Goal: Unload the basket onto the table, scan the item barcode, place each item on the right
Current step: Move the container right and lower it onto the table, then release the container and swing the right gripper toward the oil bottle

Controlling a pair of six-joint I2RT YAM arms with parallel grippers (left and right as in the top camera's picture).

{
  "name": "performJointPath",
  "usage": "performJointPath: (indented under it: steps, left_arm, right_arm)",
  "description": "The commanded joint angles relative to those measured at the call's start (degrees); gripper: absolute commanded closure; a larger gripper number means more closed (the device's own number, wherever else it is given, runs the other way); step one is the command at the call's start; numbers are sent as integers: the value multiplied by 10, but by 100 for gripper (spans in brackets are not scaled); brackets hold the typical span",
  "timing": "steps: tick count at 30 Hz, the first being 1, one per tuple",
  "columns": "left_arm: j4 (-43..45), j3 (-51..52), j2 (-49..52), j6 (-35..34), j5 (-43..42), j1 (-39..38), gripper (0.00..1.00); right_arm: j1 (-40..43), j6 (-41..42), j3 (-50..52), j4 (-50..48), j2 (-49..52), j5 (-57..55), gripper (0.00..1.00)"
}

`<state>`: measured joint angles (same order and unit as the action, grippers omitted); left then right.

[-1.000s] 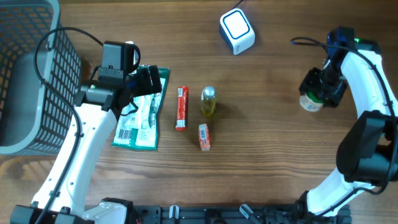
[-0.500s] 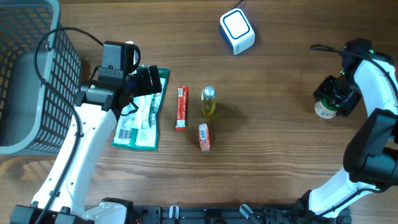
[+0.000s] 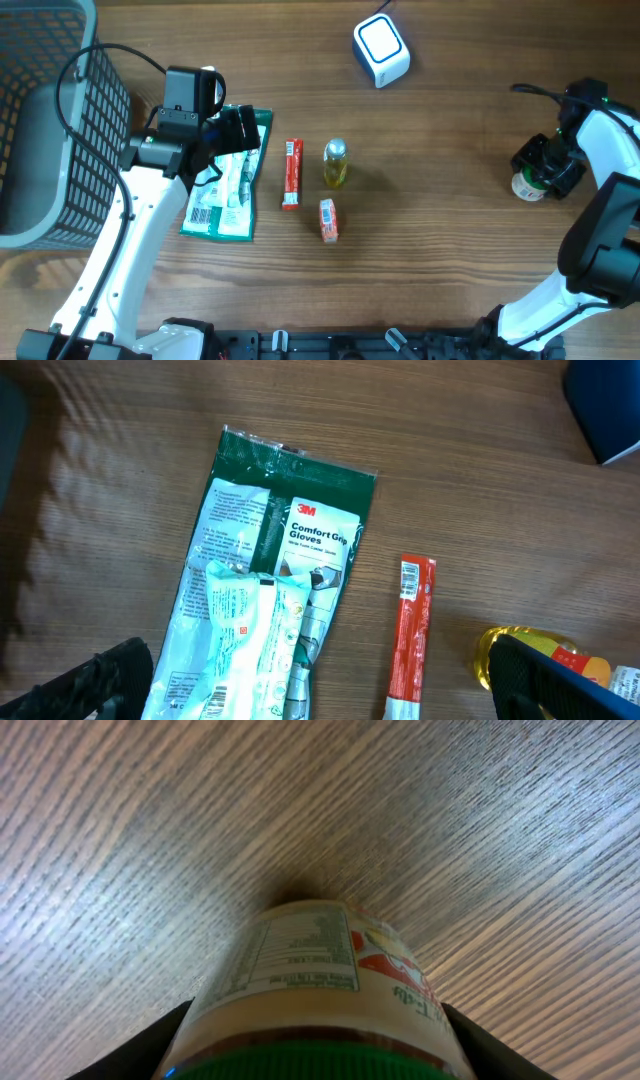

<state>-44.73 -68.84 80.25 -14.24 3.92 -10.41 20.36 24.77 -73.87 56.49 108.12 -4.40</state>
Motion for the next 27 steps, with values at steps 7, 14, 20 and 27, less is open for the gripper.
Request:
performJointPath:
  steps: [7, 14, 20, 27]
  left_arm:
    - [1, -2, 1, 1, -5, 4, 0]
    - [1, -2, 1, 1, -5, 4, 0]
    - [1, -2, 1, 1, -5, 4, 0]
    - [1, -2, 1, 1, -5, 4, 0]
  right_arm:
    - [0, 7, 1, -3, 3, 6, 5]
    - [-2, -9, -115, 97, -34, 9, 5]
    - [-30, -115, -256, 194, -98, 108, 7]
    - [-130, -168, -261, 203, -161, 268, 13]
